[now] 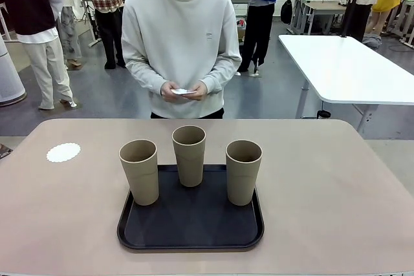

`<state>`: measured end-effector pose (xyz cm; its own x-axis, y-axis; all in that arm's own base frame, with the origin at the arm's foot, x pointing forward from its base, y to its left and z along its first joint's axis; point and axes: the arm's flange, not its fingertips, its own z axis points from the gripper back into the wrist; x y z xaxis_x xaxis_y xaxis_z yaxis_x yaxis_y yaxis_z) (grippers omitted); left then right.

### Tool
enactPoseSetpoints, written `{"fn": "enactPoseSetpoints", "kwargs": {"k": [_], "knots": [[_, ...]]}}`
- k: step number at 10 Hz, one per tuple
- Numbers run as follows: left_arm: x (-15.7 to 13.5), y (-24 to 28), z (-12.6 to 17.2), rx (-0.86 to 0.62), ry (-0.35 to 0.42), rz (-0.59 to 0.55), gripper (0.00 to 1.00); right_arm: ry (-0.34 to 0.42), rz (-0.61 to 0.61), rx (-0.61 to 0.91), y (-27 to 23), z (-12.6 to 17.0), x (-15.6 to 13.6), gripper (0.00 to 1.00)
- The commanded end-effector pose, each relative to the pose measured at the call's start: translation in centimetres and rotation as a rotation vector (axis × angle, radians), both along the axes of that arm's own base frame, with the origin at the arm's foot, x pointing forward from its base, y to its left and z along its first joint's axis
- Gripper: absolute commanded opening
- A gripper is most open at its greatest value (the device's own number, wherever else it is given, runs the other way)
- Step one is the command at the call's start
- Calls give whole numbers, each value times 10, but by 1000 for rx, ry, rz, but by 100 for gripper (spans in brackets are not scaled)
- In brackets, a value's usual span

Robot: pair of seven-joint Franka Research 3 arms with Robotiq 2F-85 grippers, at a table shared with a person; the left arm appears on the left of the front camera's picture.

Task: Place coasters on the table and set cups on them.
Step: Pick up one Reusable plastic cup and place it on a coaster set by the human.

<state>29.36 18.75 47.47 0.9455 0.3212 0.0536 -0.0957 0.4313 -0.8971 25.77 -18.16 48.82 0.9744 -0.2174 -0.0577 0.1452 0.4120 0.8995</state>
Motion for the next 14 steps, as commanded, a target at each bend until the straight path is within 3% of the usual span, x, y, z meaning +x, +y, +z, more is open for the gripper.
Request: {"fn": "enactPoseSetpoints", "kwargs": {"k": [1,3,4,6,7,8,12,14], "knots": [[-1,0,0,-13,-8,3,100,-13,-3,9,-2,-1,2,100],[0,0,0,0,0,0,100,-13,-3,9,-2,-1,2,100],[5,-21,20,158,-146,-116,100,-13,-3,9,-2,-1,2,100],[46,-62,56,470,-374,-282,100,-13,-3,9,-2,-1,2,100],[65,-80,66,559,-463,-374,100,-13,-3,9,-2,-1,2,100],[84,-112,70,692,-599,-518,100,-13,-3,9,-2,-1,2,100],[101,-191,34,912,-718,-753,100,-13,-3,9,-2,-1,2,100],[110,-216,15,895,-643,-889,100,-13,-3,9,-2,-1,2,100]]}}
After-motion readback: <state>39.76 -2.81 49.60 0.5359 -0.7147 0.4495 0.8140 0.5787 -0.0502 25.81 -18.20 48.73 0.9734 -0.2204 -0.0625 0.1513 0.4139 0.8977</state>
